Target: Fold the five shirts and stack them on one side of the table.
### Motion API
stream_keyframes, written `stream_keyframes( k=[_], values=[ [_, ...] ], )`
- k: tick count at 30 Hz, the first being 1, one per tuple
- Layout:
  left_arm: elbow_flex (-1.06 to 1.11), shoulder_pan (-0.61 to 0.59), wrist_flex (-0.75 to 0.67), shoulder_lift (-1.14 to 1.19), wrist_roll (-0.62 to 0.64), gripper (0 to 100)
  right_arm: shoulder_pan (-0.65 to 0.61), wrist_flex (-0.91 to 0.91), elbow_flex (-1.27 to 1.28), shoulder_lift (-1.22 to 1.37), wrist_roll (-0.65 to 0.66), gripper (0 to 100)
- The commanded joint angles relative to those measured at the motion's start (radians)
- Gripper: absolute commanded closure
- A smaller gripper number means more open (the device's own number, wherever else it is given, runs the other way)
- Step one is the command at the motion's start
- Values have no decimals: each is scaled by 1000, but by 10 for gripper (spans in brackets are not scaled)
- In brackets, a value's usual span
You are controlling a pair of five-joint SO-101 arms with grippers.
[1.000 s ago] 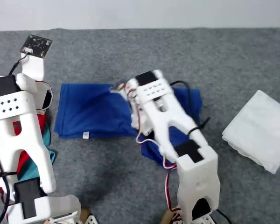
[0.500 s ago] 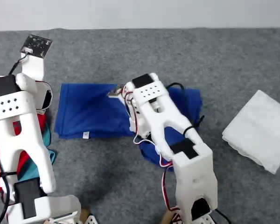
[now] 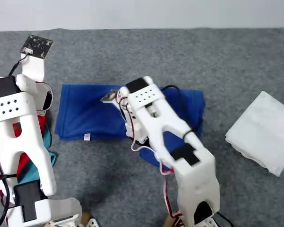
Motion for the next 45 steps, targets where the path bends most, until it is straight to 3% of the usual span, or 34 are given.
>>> stream_keyframes(
  k=[1,9,17,26,34,45],
  values=[
    [-5,3,-14,-49,-3,994,48,38,161,-206,12,988],
    [-5,6,-15,-41,0,994,168,-223,620,-381,51,988],
    [-5,6,-15,-41,0,994,317,-409,847,-381,92,988],
    [-5,71,-9,-49,2,994,344,-193,654,-552,117,988],
    [-7,201,-14,-41,66,991,371,4,479,-819,23,988],
    [-5,600,-40,-14,64,826,746,35,466,-1165,-20,988]
  ],
)
